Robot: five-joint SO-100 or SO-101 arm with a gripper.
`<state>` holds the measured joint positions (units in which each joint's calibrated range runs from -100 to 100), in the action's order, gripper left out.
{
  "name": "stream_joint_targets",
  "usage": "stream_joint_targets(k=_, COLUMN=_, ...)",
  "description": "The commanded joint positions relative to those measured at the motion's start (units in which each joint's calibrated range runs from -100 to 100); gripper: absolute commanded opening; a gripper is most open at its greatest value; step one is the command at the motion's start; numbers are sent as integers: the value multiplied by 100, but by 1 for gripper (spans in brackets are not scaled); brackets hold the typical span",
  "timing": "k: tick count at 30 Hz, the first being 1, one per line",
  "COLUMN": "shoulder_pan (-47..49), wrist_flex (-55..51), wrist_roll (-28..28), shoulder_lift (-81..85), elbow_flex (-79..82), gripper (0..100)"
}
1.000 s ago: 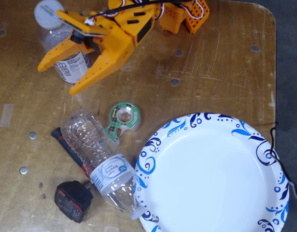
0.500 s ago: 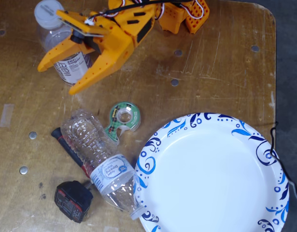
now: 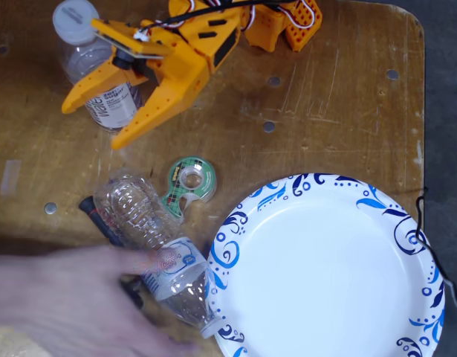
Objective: Move the bottles to the plate
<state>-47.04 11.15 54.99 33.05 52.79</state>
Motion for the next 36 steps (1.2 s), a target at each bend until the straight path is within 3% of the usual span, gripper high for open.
stream_joint_targets(k=1, shoulder_pan=-24, wrist_flex=86, wrist_roll=-22, shoulder_lift=194, elbow_flex=-63, gripper=27)
stream_joint_targets(k=36, shoulder_pan=332, wrist_flex=86, wrist_roll=20, shoulder_lift=135, elbow_flex=19, gripper=27)
